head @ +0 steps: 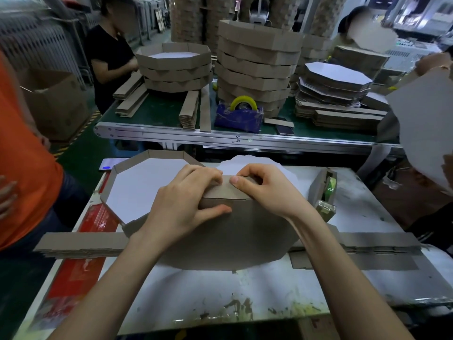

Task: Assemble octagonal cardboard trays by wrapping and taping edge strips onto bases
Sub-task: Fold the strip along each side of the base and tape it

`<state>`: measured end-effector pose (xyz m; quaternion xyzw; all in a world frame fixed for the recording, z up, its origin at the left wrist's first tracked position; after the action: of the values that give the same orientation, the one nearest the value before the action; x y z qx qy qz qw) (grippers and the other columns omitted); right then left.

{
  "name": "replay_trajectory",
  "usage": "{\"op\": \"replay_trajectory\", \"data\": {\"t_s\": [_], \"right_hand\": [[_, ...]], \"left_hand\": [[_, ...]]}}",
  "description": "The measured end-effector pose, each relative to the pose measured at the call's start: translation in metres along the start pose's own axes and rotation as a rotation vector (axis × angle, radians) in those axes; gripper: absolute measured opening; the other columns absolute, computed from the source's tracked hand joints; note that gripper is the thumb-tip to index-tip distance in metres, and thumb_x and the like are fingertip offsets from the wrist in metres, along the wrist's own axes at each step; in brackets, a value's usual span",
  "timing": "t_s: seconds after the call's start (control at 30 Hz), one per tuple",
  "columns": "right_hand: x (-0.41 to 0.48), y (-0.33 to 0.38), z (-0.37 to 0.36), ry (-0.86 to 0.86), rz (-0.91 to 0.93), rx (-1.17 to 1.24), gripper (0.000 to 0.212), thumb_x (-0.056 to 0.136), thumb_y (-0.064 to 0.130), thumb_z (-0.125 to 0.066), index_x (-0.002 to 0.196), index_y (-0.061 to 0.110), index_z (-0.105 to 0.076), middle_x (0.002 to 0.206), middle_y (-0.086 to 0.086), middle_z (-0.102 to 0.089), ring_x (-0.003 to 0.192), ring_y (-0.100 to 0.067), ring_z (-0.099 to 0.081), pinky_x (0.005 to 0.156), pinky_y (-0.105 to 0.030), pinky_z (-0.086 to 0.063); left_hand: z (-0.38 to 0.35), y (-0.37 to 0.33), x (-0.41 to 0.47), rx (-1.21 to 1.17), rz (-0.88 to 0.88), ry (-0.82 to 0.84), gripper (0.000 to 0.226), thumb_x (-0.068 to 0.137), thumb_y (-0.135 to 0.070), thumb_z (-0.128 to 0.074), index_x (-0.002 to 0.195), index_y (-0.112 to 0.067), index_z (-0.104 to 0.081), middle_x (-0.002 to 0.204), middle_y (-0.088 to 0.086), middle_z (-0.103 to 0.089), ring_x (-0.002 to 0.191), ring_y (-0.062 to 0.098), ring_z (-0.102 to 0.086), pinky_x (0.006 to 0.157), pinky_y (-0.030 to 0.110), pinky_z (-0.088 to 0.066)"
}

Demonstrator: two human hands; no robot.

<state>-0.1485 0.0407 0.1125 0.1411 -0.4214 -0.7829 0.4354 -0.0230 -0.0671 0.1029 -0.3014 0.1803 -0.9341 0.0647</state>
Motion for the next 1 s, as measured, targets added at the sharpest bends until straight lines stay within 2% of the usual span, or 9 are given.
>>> {"op": "replay_trajectory", "data": {"t_s": [0.2, 0.3, 0.4, 0.53, 0.63, 0.7, 0.8, 0.93, 1.0], "right_hand": [[0.001, -0.003, 0.000, 0.008, -0.011, -0.010, 0.023, 0.094, 0.035, -0.067, 0.086, 0.014, -0.069, 0.068, 0.010, -0.059, 0.058, 0.003, -0.049, 0.056, -0.012, -0.039], [0.001, -0.005, 0.000, -0.005, -0.008, 0.004, 0.020, 0.093, 0.035, -0.067, 0.081, 0.019, -0.068, 0.062, 0.015, -0.058, 0.057, 0.004, -0.050, 0.056, -0.011, -0.038], [0.001, -0.006, -0.001, -0.001, -0.003, 0.006, 0.020, 0.093, 0.035, -0.067, 0.079, 0.021, -0.067, 0.060, 0.019, -0.058, 0.057, 0.004, -0.050, 0.056, -0.012, -0.038], [0.002, -0.006, -0.002, -0.005, -0.004, 0.001, 0.020, 0.093, 0.036, -0.068, 0.078, 0.023, -0.067, 0.061, 0.018, -0.059, 0.058, 0.004, -0.052, 0.056, -0.011, -0.038], [0.002, -0.007, -0.002, -0.002, 0.000, 0.006, 0.020, 0.093, 0.035, -0.068, 0.079, 0.020, -0.067, 0.060, 0.017, -0.058, 0.056, 0.003, -0.050, 0.055, -0.012, -0.038], [0.000, -0.005, -0.003, -0.007, 0.026, -0.011, 0.020, 0.094, 0.029, -0.066, 0.077, 0.019, -0.065, 0.055, 0.019, -0.055, 0.053, 0.003, -0.047, 0.053, -0.012, -0.036], [-0.003, -0.005, 0.000, -0.004, 0.052, -0.061, 0.020, 0.097, 0.023, -0.060, 0.078, 0.023, -0.064, 0.061, 0.017, -0.059, 0.058, 0.004, -0.051, 0.056, -0.014, -0.036], [-0.012, -0.017, 0.014, 0.152, 0.009, -0.006, 0.027, 0.103, 0.035, -0.048, 0.109, 0.018, -0.069, 0.094, 0.001, -0.072, 0.084, -0.011, -0.063, 0.079, -0.031, -0.049], [-0.018, -0.028, 0.028, 0.148, -0.024, 0.001, 0.037, 0.100, 0.045, -0.046, 0.103, 0.014, -0.067, 0.089, 0.004, -0.067, 0.080, -0.011, -0.061, 0.079, -0.028, -0.047]], "left_hand": [[-0.002, 0.001, 0.002, 0.098, -0.009, 0.097, 0.072, 0.057, -0.061, -0.078, 0.109, -0.034, -0.035, 0.115, -0.018, -0.036, 0.102, 0.010, -0.039, 0.061, 0.041, -0.055], [0.003, -0.001, 0.001, 0.030, 0.036, 0.038, 0.068, 0.063, -0.084, -0.056, 0.108, -0.036, -0.039, 0.106, -0.019, -0.044, 0.095, 0.007, -0.044, 0.062, 0.033, -0.051], [0.004, -0.003, 0.001, 0.068, 0.070, -0.007, 0.056, 0.073, -0.076, -0.053, 0.107, -0.033, -0.044, 0.103, -0.016, -0.051, 0.092, 0.008, -0.047, 0.062, 0.036, -0.052], [-0.001, -0.004, 0.002, 0.279, 0.033, 0.114, 0.071, 0.064, -0.067, -0.072, 0.117, -0.026, -0.050, 0.116, -0.005, -0.058, 0.105, 0.021, -0.054, 0.083, 0.042, -0.043], [-0.001, -0.020, 0.011, 0.444, -0.005, 0.107, 0.091, 0.060, -0.083, -0.056, 0.125, -0.020, -0.053, 0.121, -0.001, -0.062, 0.114, 0.023, -0.055, 0.097, 0.051, -0.037], [-0.008, -0.037, 0.022, 0.387, -0.022, 0.113, 0.096, 0.062, -0.091, -0.042, 0.128, -0.021, -0.049, 0.121, -0.004, -0.062, 0.113, 0.019, -0.056, 0.095, 0.045, -0.041], [-0.026, -0.050, 0.034, 0.349, -0.045, 0.181, 0.102, 0.066, -0.085, -0.052, 0.143, -0.022, -0.029, 0.120, -0.003, -0.063, 0.106, 0.019, -0.060, 0.086, 0.037, -0.045], [-0.031, -0.049, 0.032, 0.436, -0.075, 0.189, 0.115, 0.065, -0.088, -0.039, 0.155, -0.027, 0.001, 0.119, -0.002, -0.062, 0.099, 0.020, -0.062, 0.077, 0.034, -0.048], [-0.022, -0.047, 0.027, 0.425, -0.084, 0.170, 0.111, 0.064, -0.089, -0.034, 0.155, -0.033, -0.003, 0.113, -0.003, -0.063, 0.092, 0.021, -0.062, 0.070, 0.033, -0.047]]}}
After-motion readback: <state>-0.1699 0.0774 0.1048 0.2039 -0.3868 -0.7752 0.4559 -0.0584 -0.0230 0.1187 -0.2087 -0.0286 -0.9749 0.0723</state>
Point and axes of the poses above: each hand's wrist, its own x-axis towards the middle knuckle, its own z-axis out of the back of the hand, y = z × x, the point moved 7 cm from there along x, towards the middle knuckle
